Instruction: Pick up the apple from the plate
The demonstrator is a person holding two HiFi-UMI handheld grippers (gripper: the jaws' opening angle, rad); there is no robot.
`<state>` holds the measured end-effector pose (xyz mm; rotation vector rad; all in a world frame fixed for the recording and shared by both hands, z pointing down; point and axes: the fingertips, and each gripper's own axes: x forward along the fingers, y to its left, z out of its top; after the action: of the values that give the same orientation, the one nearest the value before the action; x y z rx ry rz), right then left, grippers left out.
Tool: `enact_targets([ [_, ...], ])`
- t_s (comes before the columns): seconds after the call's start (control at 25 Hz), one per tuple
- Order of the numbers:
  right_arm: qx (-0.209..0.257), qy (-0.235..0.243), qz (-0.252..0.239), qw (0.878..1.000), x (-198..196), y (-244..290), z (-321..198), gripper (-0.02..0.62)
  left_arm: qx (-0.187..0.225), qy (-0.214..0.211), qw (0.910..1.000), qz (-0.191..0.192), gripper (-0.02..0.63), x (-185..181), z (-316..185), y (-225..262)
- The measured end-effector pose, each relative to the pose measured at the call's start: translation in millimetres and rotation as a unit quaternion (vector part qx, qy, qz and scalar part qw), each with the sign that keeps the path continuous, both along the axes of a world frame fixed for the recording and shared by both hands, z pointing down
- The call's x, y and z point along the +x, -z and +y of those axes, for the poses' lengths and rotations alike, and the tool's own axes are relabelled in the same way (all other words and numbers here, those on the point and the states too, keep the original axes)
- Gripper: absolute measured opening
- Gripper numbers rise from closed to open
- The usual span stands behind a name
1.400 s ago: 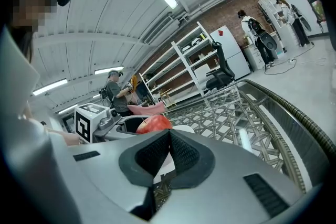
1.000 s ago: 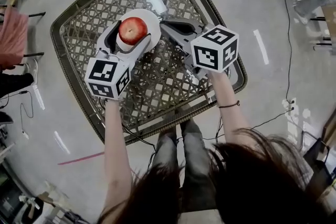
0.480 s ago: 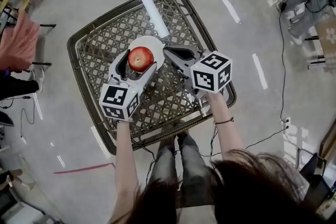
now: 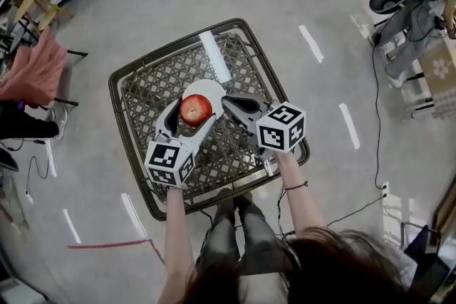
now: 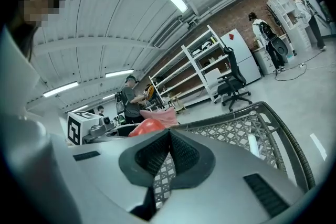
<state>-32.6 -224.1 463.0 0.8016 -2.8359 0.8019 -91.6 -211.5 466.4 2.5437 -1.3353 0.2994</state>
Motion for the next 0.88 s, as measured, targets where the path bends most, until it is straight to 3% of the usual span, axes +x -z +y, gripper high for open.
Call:
enact_targets([
  [0.88, 0.028, 0.025, -0.015, 0.999, -19, 65, 40, 0.009, 0.026, 0.039, 0.9987, 0.020, 0.400, -24, 44, 73],
])
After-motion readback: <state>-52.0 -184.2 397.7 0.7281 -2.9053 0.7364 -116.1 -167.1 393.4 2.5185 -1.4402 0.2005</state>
